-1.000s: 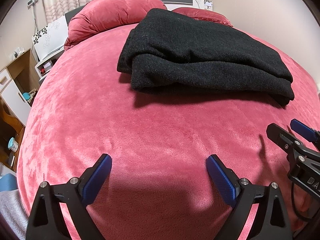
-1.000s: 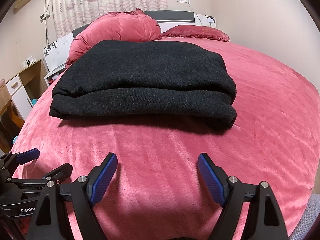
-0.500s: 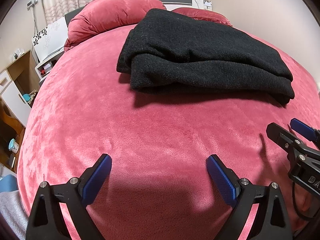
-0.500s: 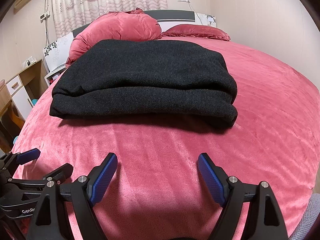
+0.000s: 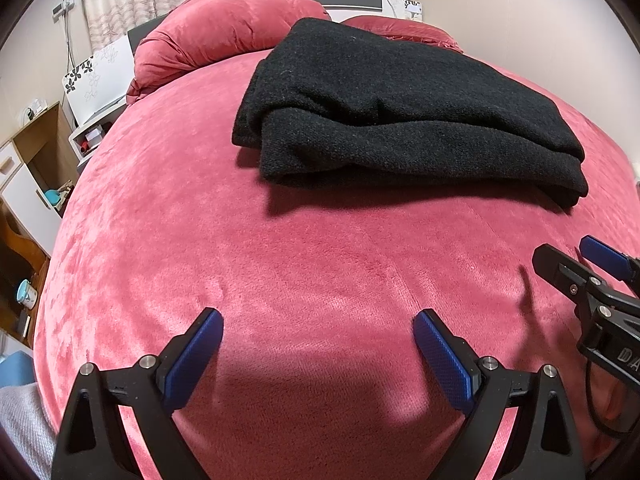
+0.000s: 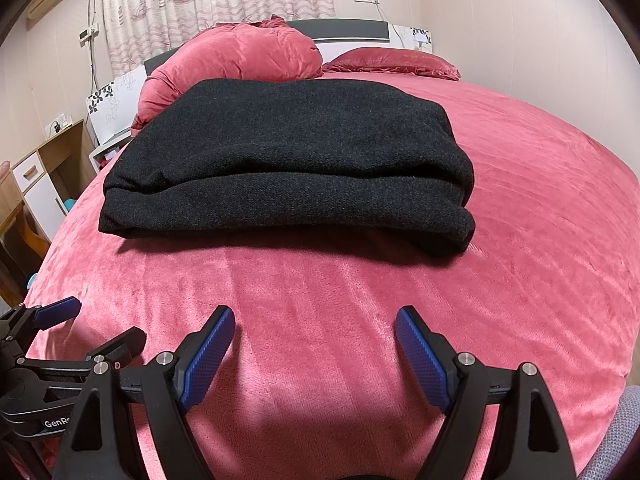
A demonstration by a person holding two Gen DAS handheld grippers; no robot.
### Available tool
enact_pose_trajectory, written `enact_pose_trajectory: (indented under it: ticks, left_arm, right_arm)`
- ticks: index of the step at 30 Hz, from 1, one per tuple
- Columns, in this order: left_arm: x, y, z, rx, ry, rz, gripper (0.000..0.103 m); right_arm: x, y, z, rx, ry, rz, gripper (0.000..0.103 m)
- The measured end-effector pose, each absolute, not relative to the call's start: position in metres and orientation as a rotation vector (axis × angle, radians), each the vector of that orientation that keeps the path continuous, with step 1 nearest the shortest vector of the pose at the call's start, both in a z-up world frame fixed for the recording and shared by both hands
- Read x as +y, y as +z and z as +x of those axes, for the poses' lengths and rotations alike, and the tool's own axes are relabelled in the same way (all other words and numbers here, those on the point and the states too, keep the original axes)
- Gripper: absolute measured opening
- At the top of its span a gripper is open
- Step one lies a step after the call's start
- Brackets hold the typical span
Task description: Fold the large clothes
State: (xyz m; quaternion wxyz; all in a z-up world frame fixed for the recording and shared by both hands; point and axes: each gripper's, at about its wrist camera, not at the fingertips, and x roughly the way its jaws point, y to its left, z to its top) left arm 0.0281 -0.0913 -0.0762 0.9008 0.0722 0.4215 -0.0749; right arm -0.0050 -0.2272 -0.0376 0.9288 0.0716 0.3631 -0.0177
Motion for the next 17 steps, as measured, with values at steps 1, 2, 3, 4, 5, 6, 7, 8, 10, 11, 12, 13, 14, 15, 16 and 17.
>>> enact_pose_trajectory:
  ticks: [1,2,3,4,5,6,7,8,10,11,12,13,14,15,16,17]
  left_arm:
    - [-0.0913,-0.0762,0.0281,0.872,-0.155,0.150,0.097]
    - [-0.0912,-0.0763,0.0283,0.872,-0.155,0.150,0.097]
    - [-0.0911,-0.0762,0.0282,0.872,-0.155,0.149,0.097]
    - [-0.0912,-0.0764,0.0283,0.872,-0.155,0.148,0.097]
    - [-0.0912,-0.0762,0.0281,0.872,-0.155,0.149,0.097]
    - [-0.0912,-0.0762,0.0281,0.872,-0.155,0.150,0.097]
    - [-0.0913,-0.0764,0.0282,0.872,-0.155,0.150,0.097]
    - [-0.0911,-0.0762,0.0281,0.872,-0.155,0.149,0.097]
    - [-0.0914,-0.0765,0.0283,0.872,-0.155,0.149,0.097]
    - [-0.0913,-0.0762,0.0281,0.872,-0.155,0.149,0.097]
    - [-0.0913,-0.0761,0.0280,0.871,-0.155,0.150,0.097]
    - [-0.0909,-0.0762,0.0278,0.868,-0.155,0.150,0.097]
    - [-0.0905,-0.0765,0.0278,0.867,-0.156,0.150,0.097]
    - [-0.0900,-0.0766,0.0281,0.867,-0.157,0.151,0.097]
    - [-0.0898,-0.0767,0.0285,0.868,-0.157,0.150,0.098]
    - [-0.0894,-0.0765,0.0289,0.869,-0.159,0.149,0.098]
  right_arm:
    - [-0.2266,-0.0376,-0.0053,0.744,-0.037,0.148,0.084]
    - [-0.2262,-0.0376,-0.0056,0.745,-0.037,0.148,0.084]
    - [-0.2260,-0.0373,-0.0056,0.744,-0.037,0.149,0.084]
    - [-0.2256,-0.0371,-0.0059,0.743,-0.037,0.149,0.084]
    - [-0.2250,-0.0371,-0.0061,0.744,-0.037,0.149,0.084]
    - [-0.2245,-0.0372,-0.0060,0.744,-0.037,0.149,0.084]
    - [-0.2245,-0.0373,-0.0059,0.745,-0.037,0.149,0.084]
    - [-0.2240,-0.0371,-0.0061,0.744,-0.038,0.150,0.084]
    - [-0.2233,-0.0370,-0.0063,0.744,-0.038,0.151,0.084]
    - [-0.2232,-0.0369,-0.0065,0.744,-0.039,0.151,0.084]
    - [-0.2237,-0.0370,-0.0063,0.744,-0.038,0.151,0.084]
    - [-0.2235,-0.0371,-0.0063,0.744,-0.038,0.152,0.084]
    - [-0.2237,-0.0374,-0.0059,0.746,-0.039,0.153,0.084]
    - [-0.2235,-0.0373,-0.0059,0.746,-0.040,0.153,0.084]
    - [-0.2232,-0.0373,-0.0059,0.745,-0.039,0.154,0.084]
    - [-0.2227,-0.0373,-0.0060,0.746,-0.040,0.154,0.084]
